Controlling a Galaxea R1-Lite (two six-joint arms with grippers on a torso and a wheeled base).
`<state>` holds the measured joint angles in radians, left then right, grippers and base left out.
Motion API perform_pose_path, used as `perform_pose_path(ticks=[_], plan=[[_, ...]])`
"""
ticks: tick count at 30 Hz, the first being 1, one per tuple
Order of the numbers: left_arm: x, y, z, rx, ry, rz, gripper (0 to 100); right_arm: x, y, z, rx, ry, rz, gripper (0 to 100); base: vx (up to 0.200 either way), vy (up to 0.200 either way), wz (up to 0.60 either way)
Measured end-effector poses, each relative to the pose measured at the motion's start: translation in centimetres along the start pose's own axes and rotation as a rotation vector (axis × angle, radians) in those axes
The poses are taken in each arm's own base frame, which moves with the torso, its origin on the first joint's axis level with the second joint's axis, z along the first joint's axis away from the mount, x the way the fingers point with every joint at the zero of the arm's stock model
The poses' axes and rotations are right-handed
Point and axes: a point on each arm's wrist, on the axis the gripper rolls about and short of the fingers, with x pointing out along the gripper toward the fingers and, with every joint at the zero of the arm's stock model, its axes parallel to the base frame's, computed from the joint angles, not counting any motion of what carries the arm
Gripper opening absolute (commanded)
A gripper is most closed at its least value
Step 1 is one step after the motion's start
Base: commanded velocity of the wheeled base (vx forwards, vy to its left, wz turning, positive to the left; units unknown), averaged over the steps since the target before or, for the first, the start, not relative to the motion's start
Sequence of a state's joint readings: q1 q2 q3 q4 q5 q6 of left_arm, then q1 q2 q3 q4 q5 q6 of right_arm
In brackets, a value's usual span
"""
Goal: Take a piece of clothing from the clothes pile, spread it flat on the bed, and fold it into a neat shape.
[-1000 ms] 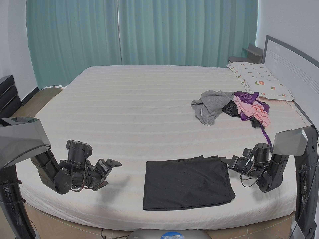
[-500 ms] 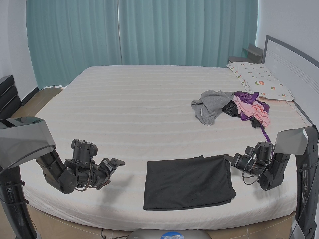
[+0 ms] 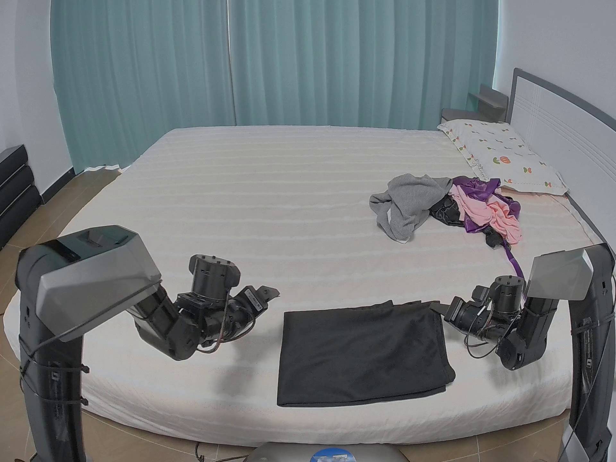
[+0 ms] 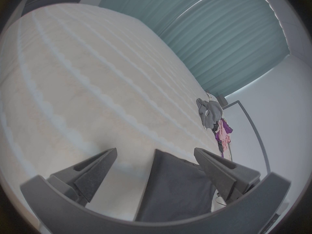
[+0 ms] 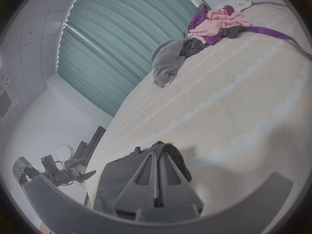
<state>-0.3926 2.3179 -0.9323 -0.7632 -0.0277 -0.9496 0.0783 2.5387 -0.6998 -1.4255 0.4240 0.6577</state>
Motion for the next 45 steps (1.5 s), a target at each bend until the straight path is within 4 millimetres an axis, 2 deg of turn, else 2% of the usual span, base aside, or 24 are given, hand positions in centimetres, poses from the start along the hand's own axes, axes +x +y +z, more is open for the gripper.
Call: perform_pose_path(ticks=[9,15,19,20,36,45], plan=[[5.1,-1.8,-1.8,0.146,-0.078,0.001,100,0.2,0.2,0.0,0.039,-0.001,0.010,0,0.000,0.000,0.00],[6.3,-2.3,-3.7,0.172,-0.054,-0.020,100,0.3,0.5,0.4,0.028,-0.037,0.033,0,0.000,0.000,0.00],[6.8,-2.4,-4.2,0.178,-0.049,-0.024,100,0.2,0.6,0.5,0.017,-0.070,0.040,0,0.000,0.000,0.00],[6.9,-2.5,-4.3,0.179,-0.050,-0.023,0,0.2,0.6,0.5,0.017,-0.071,0.040,0,0.000,0.000,0.00],[7.6,-2.1,-4.6,0.178,-0.114,0.027,0,0.4,0.9,0.2,0.005,-0.071,0.050,0,0.000,0.000,0.00],[7.7,-2.1,-4.5,0.136,-0.132,0.033,0,1.2,0.3,0.2,0.004,-0.071,0.043,0,0.000,0.000,0.00]])
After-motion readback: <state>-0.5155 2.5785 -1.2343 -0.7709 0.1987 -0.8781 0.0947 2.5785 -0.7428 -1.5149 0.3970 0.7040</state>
